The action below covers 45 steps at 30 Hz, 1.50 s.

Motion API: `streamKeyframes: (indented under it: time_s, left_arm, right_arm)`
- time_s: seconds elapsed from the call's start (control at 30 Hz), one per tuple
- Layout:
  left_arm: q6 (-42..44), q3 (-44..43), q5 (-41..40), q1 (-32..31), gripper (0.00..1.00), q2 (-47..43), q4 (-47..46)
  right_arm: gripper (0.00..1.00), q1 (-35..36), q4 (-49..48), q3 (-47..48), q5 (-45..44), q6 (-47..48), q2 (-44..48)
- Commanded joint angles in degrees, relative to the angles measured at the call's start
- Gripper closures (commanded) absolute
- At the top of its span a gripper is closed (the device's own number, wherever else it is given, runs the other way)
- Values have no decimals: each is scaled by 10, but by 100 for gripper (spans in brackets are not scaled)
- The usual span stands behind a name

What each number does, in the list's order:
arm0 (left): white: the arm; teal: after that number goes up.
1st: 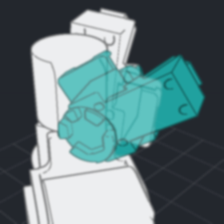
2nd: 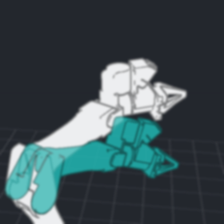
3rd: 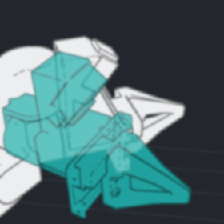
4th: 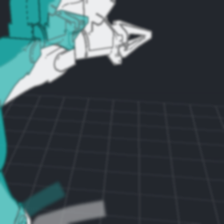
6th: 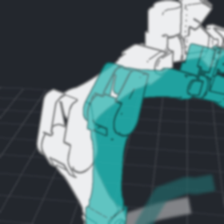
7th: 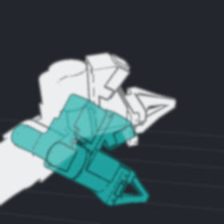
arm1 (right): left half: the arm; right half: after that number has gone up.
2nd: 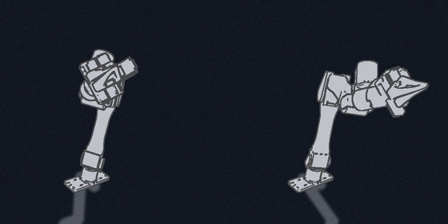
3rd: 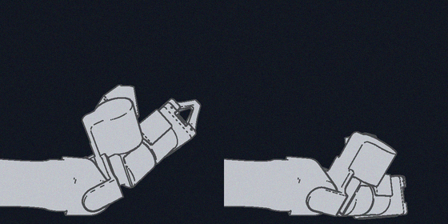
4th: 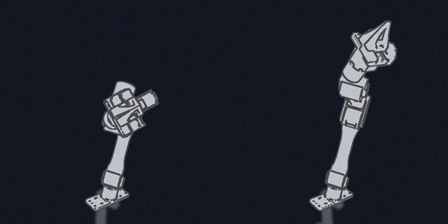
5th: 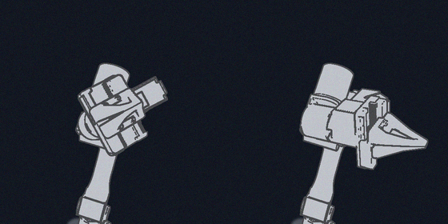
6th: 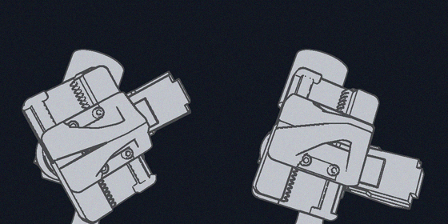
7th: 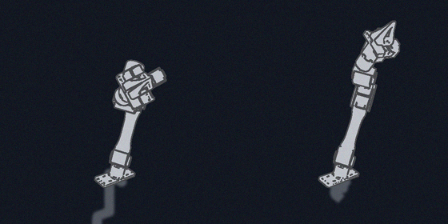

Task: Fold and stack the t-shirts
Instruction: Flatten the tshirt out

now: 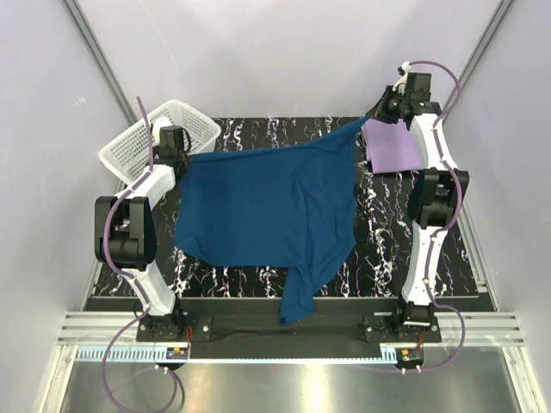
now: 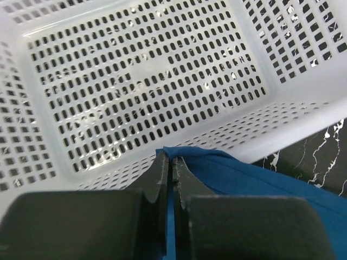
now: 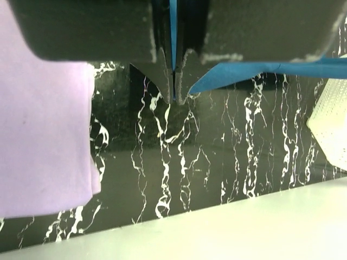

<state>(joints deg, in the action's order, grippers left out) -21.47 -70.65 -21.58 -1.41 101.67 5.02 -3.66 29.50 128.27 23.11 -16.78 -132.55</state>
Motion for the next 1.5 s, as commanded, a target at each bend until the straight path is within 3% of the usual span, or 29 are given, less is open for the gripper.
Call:
streamKeyframes:
  time_s: [0.0, 0.3, 0.5, 0.67, 1.0, 1.2, 1.47]
  left_arm:
    - [-15, -46, 33, 7, 100, 20, 44]
    - [-14, -78, 94, 6, 100, 12, 66]
    - [-9, -77, 131, 7, 100, -28, 82]
    - [-7, -71, 135, 8, 100, -78, 90]
    - [-66, -207, 190, 8, 100, -151, 139]
    - [-81, -336, 193, 11, 100, -212, 203]
    - [-44, -388, 151, 13, 100, -378, 312]
  right_arm:
    - [100, -3, 113, 89, -6, 19, -36]
    - [100, -3, 127, 95, -21, 10, -10]
    - [100, -8, 166, 159, -47, 32, 6]
    - [100, -42, 115, 134, -54, 5, 64]
    - [100, -102, 36, 214, -44, -54, 166]
    - [100, -127, -25, 257, -33, -77, 256]
    - [100, -141, 4, 245, -82, -6, 416]
